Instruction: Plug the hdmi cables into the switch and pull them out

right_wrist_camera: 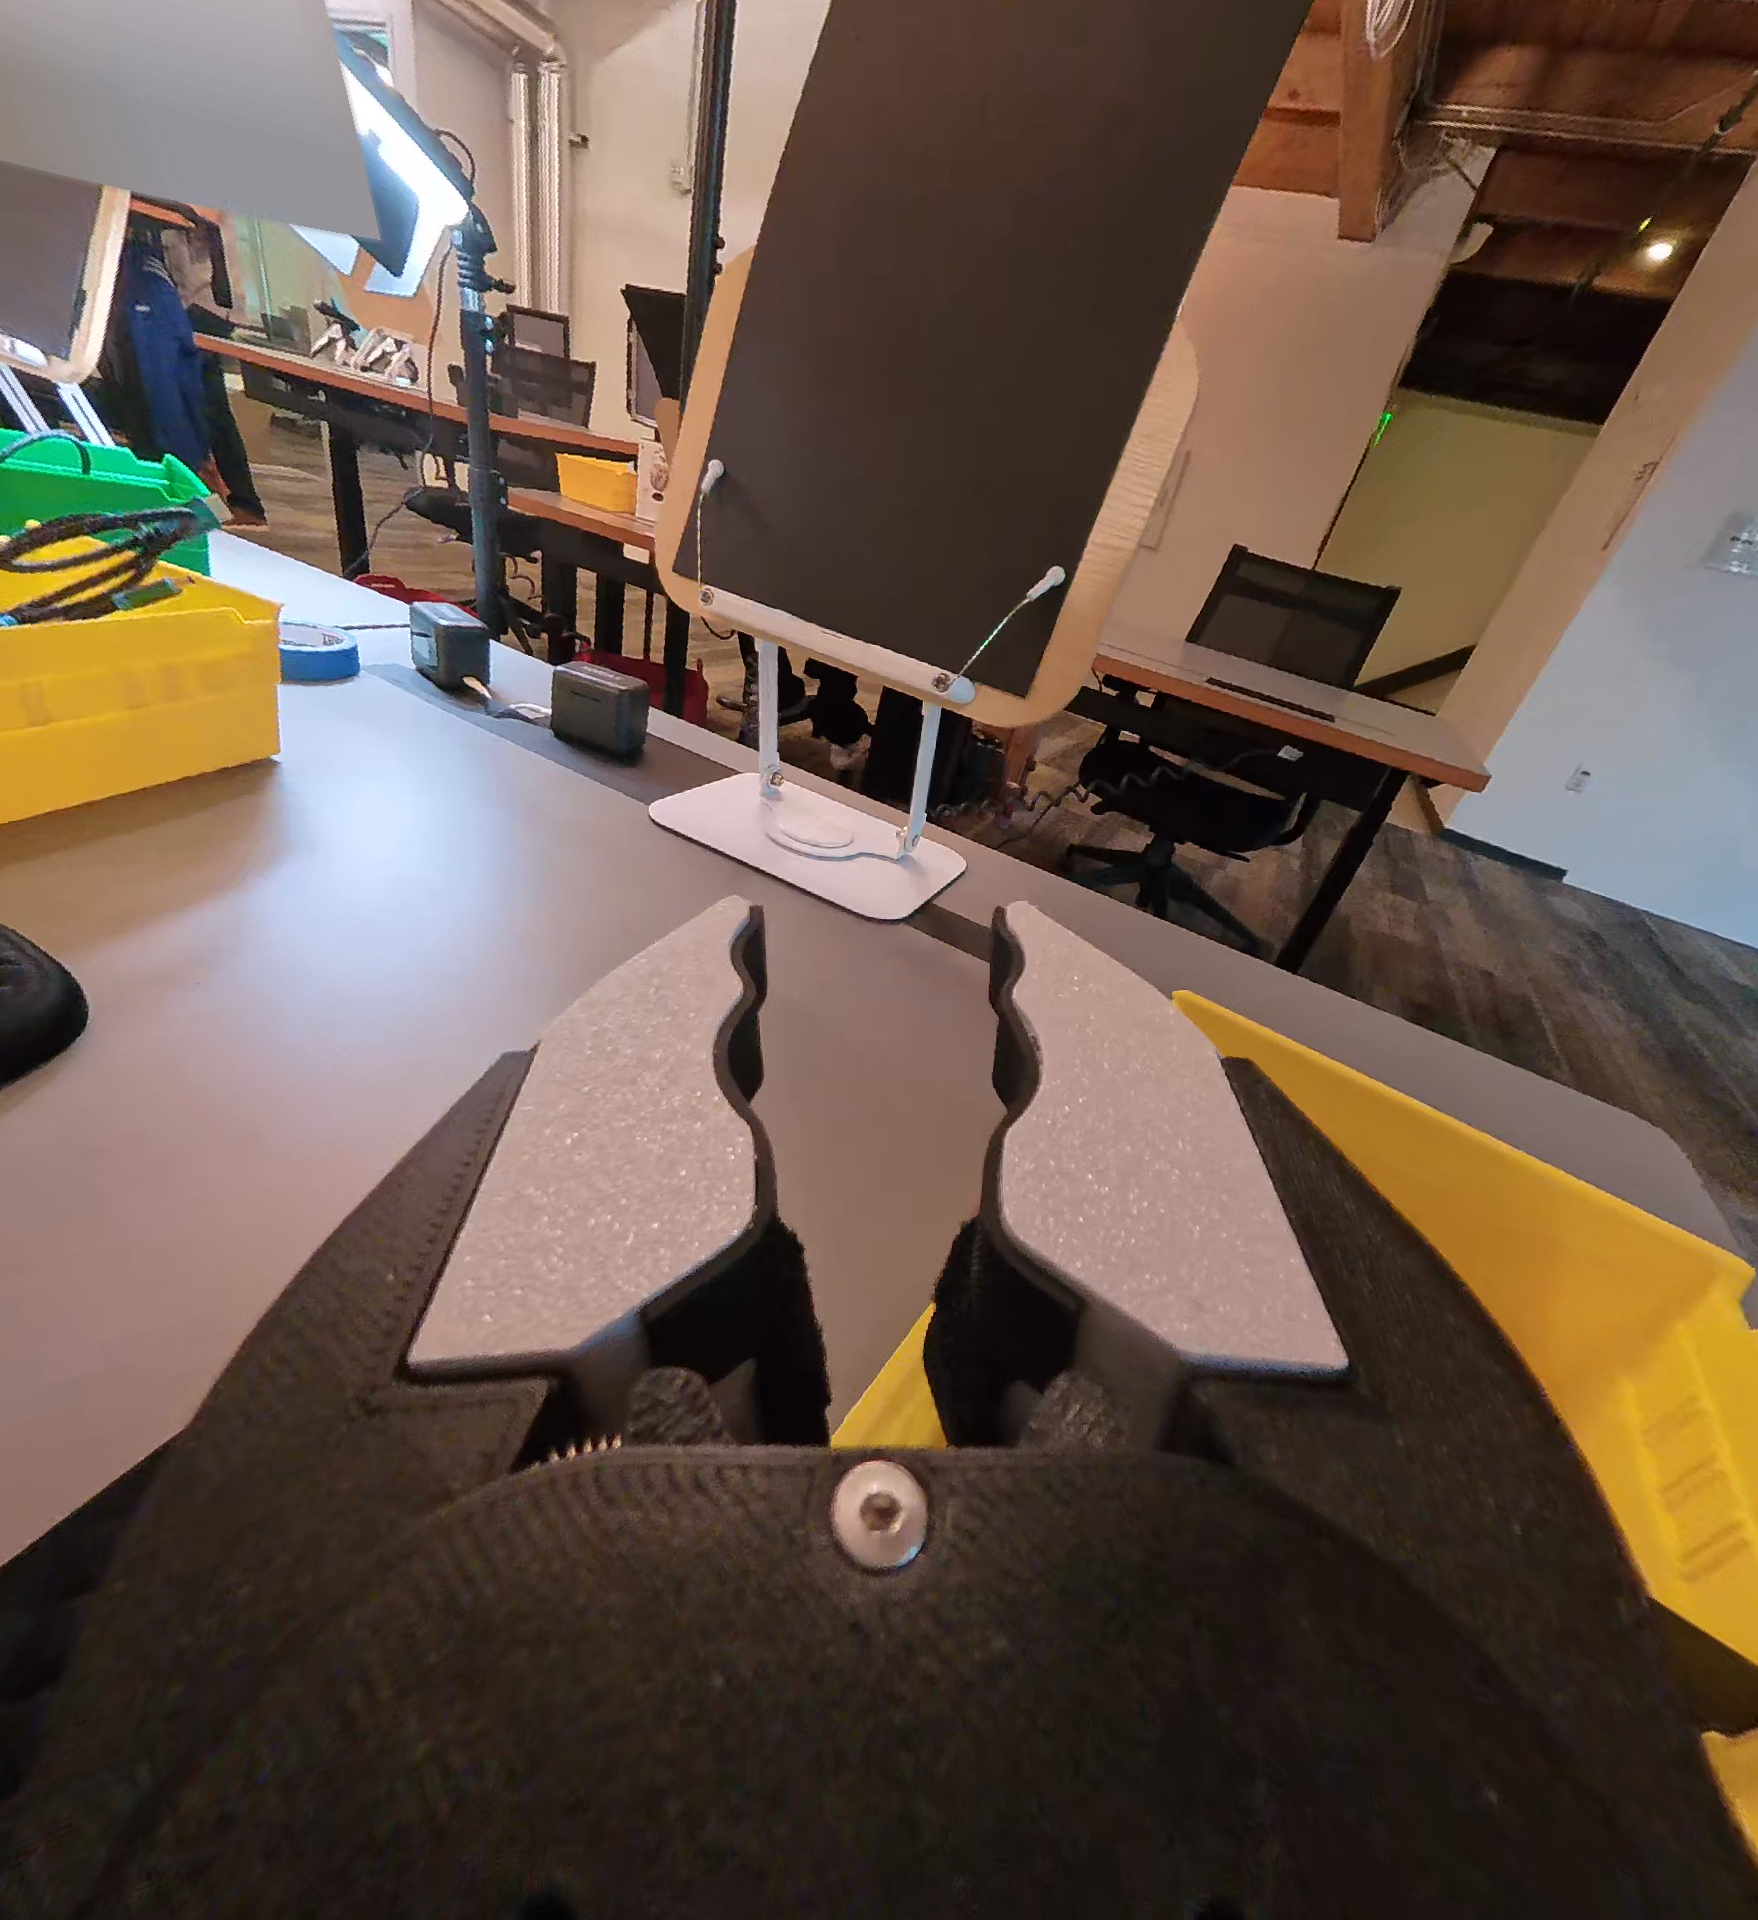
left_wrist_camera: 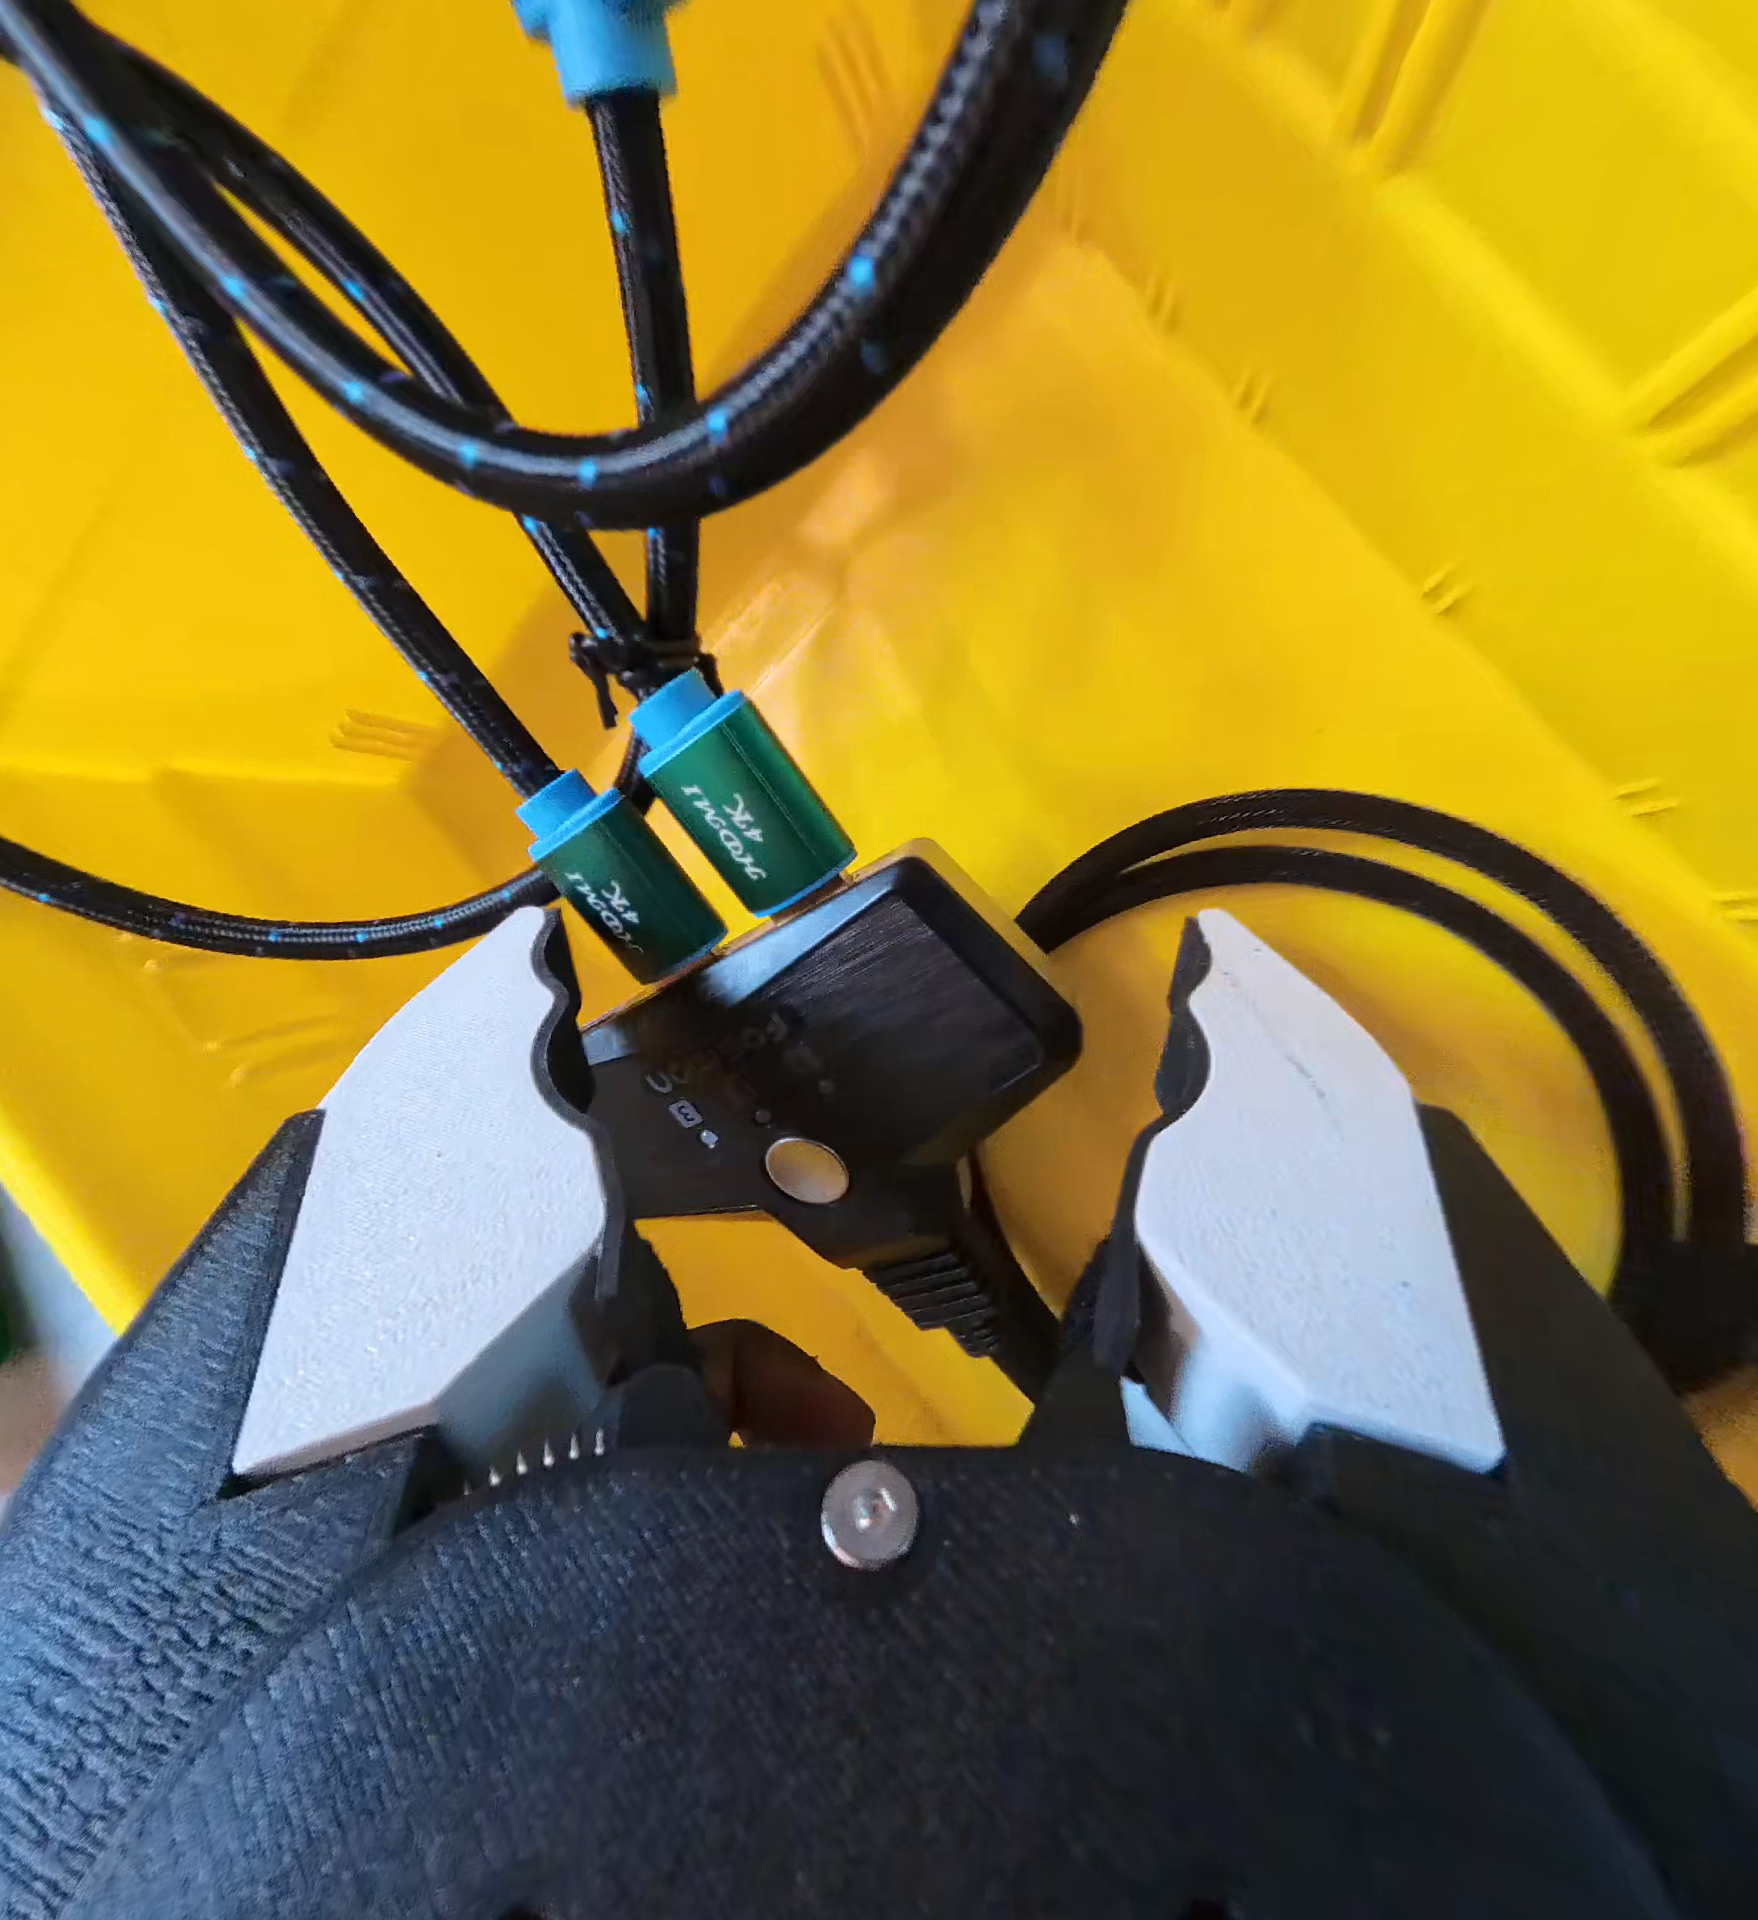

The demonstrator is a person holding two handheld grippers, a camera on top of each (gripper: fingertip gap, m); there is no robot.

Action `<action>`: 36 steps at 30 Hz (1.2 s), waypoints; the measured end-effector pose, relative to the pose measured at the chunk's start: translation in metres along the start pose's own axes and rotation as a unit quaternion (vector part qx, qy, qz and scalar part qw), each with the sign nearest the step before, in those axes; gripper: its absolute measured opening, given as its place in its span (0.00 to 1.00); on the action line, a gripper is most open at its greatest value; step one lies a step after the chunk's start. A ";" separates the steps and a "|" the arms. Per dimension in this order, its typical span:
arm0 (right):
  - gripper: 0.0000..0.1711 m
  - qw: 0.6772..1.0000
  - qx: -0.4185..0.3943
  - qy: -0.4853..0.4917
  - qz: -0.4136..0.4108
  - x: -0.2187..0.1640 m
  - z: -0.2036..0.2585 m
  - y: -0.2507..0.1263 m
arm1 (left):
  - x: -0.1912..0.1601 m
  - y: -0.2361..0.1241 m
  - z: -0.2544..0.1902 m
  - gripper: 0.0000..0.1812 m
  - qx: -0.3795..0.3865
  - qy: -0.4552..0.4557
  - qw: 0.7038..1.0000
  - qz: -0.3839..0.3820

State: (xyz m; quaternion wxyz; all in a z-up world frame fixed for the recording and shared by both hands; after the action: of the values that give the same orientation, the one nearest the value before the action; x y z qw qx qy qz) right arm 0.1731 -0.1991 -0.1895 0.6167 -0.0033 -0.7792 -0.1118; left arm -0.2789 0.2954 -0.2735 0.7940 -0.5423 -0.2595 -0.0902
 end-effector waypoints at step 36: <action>0.22 0.969 0.210 0.125 -0.037 -0.012 0.089 0.050 | 0.158 -0.205 -0.148 0.51 0.474 0.348 0.738 -0.330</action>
State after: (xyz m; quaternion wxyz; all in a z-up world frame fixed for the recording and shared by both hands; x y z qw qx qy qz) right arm 0.0971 -0.1332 -0.2116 0.6916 0.1693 -0.7015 0.0320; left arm -0.1856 0.1014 -0.0668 0.9039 0.0928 -0.1368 -0.3945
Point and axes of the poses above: each gripper's, where its closed fingertips meet, y out along the fingers, x out of its top, z = x × y across the jaws, the point moved 9 cm from there along -y, back along the fingers, and after that the axes turned 8 degrees about -z, right-handed, at the moved point
